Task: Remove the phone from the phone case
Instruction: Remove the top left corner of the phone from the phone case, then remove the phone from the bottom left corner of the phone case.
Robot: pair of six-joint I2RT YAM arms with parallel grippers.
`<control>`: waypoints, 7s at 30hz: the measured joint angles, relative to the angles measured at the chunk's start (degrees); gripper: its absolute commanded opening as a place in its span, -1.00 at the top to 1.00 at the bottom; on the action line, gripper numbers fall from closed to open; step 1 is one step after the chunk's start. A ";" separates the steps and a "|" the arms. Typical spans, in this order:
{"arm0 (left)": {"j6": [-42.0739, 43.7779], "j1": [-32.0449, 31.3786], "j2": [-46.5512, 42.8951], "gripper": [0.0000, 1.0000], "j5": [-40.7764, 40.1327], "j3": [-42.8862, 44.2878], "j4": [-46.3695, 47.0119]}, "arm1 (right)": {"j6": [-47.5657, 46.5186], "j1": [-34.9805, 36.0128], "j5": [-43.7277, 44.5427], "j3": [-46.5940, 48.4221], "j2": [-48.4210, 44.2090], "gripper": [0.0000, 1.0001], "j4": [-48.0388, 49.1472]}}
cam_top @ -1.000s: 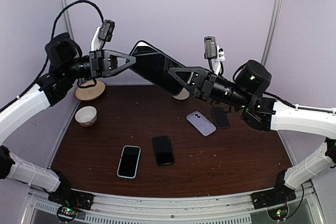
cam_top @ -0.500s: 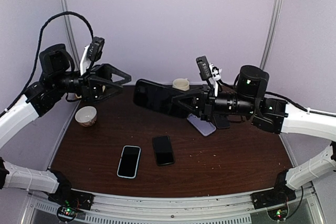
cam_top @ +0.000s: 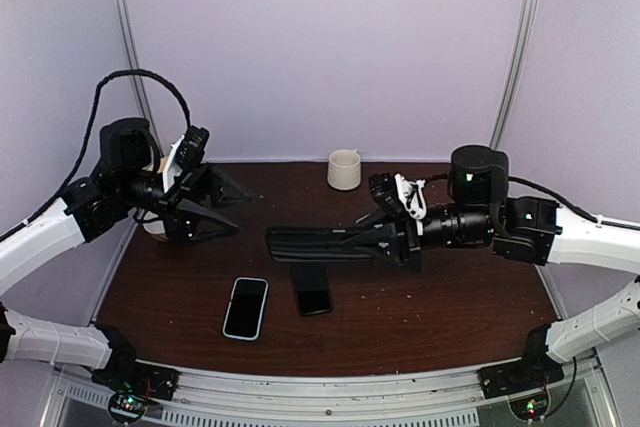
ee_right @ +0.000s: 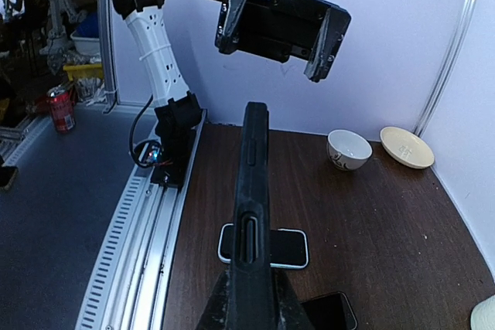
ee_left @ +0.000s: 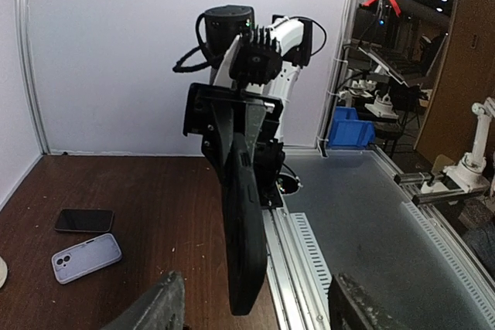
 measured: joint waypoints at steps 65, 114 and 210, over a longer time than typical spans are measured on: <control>33.55 -15.52 0.35 0.72 -11.45 -8.37 -15.65 | -35.69 6.51 0.94 4.66 6.80 1.00 -12.26; 36.26 -18.95 0.37 0.47 -6.58 -9.11 -23.04 | -42.80 15.82 6.45 11.15 9.44 1.00 -22.84; 2.91 -10.49 -5.14 0.73 -0.24 -14.08 22.62 | 15.85 1.36 -11.87 -11.28 5.79 1.00 43.36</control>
